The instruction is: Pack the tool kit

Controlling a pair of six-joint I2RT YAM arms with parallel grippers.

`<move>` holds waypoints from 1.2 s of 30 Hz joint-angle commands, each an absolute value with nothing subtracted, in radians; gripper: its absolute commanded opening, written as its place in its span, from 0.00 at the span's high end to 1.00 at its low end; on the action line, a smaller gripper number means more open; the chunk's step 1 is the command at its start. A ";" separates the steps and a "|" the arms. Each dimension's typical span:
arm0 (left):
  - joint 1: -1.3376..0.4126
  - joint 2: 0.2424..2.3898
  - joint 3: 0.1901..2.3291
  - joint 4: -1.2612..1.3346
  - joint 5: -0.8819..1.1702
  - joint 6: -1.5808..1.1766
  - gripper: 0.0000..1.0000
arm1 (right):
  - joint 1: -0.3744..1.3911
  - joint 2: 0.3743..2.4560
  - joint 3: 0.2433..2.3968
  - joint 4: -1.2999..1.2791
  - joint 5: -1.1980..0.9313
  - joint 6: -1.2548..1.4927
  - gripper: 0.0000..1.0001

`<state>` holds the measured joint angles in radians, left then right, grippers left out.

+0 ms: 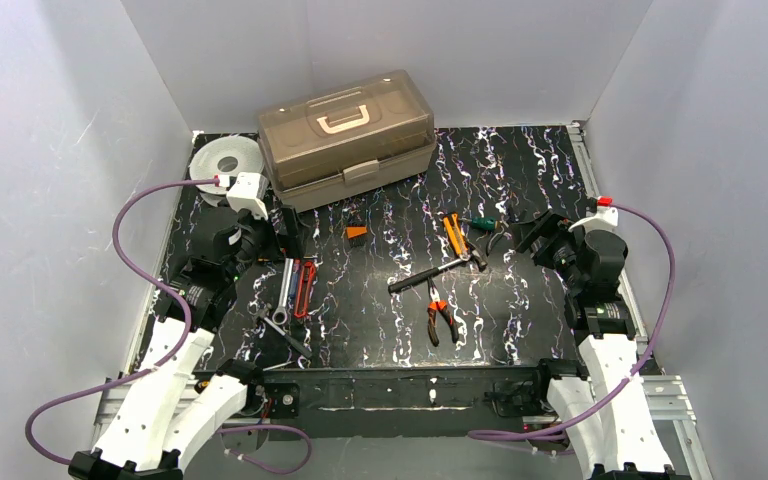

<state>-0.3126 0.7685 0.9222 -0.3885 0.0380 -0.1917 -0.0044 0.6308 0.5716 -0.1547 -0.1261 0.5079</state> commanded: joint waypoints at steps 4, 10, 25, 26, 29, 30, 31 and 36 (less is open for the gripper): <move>-0.310 0.759 0.905 -0.359 0.060 -0.194 0.02 | -0.002 0.639 0.565 -0.100 -0.129 0.514 0.11; -0.307 0.758 0.896 -0.345 0.095 -0.171 0.02 | -0.002 0.677 0.580 -0.111 -0.173 0.522 0.11; -0.305 1.268 1.401 -0.526 0.025 -0.119 0.02 | 0.000 0.840 0.652 -0.047 -0.384 0.549 0.11; -0.305 1.318 1.447 -0.545 0.031 -0.113 0.02 | -0.001 0.842 0.649 -0.044 -0.389 0.550 0.11; -0.304 1.448 1.577 -0.587 0.059 -0.077 0.00 | 0.000 0.838 0.653 -0.063 -0.389 0.532 0.11; -0.305 1.492 1.605 -0.589 0.071 -0.057 0.00 | 0.000 0.836 0.652 -0.067 -0.389 0.531 0.11; -0.305 1.586 1.701 -0.596 0.055 0.056 0.00 | -0.001 0.824 0.633 -0.053 -0.393 0.529 0.10; -0.303 1.691 1.774 -0.531 0.087 0.214 0.00 | 0.000 0.837 0.617 -0.048 -0.381 0.517 0.10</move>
